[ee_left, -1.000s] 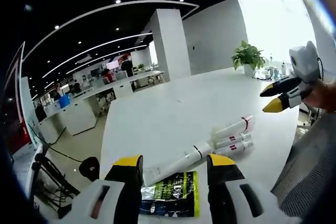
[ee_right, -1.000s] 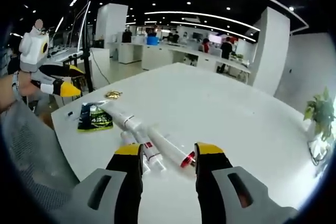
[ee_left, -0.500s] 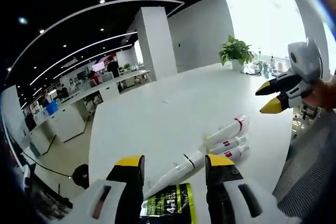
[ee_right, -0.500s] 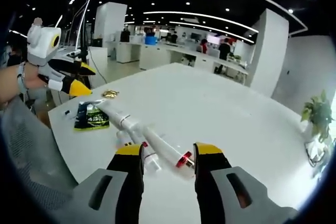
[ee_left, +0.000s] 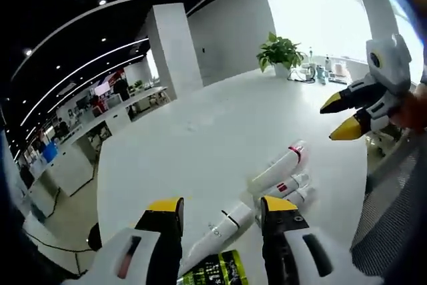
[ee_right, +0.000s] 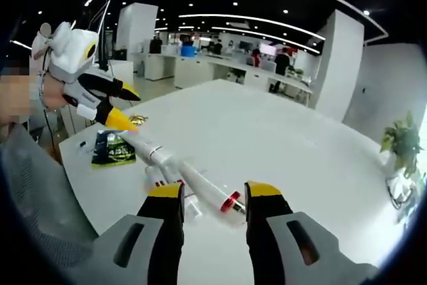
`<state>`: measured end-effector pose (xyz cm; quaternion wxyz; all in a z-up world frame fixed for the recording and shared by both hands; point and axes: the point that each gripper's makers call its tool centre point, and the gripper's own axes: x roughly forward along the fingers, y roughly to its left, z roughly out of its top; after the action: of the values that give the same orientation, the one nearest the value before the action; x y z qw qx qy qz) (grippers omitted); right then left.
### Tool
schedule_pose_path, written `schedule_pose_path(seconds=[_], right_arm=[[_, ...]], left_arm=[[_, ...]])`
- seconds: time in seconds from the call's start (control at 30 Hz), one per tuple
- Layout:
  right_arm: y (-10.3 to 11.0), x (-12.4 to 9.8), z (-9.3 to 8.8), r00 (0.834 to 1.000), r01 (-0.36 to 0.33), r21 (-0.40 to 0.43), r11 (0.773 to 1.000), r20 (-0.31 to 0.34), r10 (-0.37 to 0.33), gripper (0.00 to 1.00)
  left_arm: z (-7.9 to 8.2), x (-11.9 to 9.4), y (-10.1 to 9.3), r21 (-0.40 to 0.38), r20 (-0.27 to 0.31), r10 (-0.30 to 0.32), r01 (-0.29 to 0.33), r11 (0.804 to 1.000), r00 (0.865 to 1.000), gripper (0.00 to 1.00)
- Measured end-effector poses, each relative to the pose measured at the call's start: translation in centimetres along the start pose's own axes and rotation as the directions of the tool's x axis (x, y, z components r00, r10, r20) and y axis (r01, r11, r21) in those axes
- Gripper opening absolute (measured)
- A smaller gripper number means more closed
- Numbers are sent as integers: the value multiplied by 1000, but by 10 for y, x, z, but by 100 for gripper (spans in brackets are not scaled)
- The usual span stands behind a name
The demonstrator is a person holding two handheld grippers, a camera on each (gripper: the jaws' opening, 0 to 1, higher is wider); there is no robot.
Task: Arrange the skincare products in the storage area until every visible bottle or jar stands upright without overlapping.
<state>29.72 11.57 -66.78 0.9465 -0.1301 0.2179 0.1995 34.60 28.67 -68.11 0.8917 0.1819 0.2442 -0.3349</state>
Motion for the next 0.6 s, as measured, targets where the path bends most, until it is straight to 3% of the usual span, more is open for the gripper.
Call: schedule_pose_path(seconds=[0.33,0.6], right_arm=[[-1,1,-2,1000,-3,9,1000,-10,3,34],[-2,3,-6,1000,-4,9,1000,-26,5,33]], left_arm=[[6,30,-2,48,-52,-74,76,996,996,49],[8,54,-9,124,-124,-133,148,981,983,49]])
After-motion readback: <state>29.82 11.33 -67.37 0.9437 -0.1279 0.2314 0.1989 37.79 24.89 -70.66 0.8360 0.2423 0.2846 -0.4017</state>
